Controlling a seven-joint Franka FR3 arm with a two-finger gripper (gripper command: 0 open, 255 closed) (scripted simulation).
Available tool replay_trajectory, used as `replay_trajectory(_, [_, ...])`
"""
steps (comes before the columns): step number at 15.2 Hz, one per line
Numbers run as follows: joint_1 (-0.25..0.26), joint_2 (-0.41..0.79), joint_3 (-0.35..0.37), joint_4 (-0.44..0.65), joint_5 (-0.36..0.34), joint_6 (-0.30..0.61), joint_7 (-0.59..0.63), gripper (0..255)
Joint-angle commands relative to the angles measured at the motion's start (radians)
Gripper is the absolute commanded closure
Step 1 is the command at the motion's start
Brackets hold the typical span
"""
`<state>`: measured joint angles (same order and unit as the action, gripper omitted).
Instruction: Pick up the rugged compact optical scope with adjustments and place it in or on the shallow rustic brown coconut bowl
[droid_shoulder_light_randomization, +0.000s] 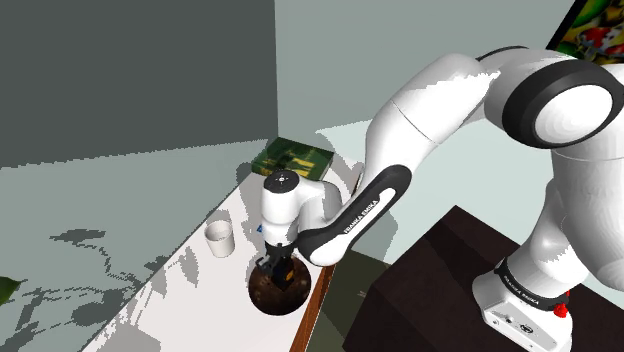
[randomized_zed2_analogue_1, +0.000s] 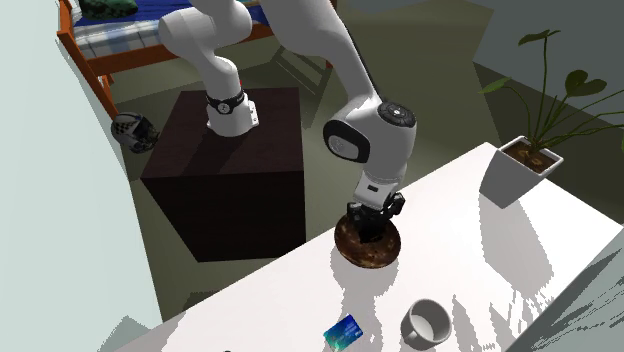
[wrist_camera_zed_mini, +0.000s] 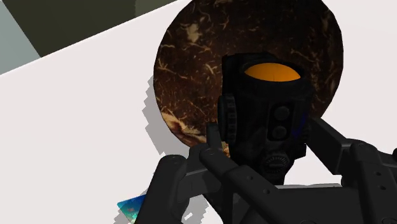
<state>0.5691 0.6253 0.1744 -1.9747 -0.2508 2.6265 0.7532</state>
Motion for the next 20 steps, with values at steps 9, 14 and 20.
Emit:
replay_trajectory(9, [0.001, 0.006, -0.001, 0.004, -0.001, 0.003, 0.001, 0])
replay_trajectory(14, [-0.01, -0.054, 0.015, -0.015, 0.015, -0.038, -0.01, 0])
replay_trajectory(20, [-0.02, -0.106, 0.029, -0.028, 0.031, -0.077, -0.021, 0])
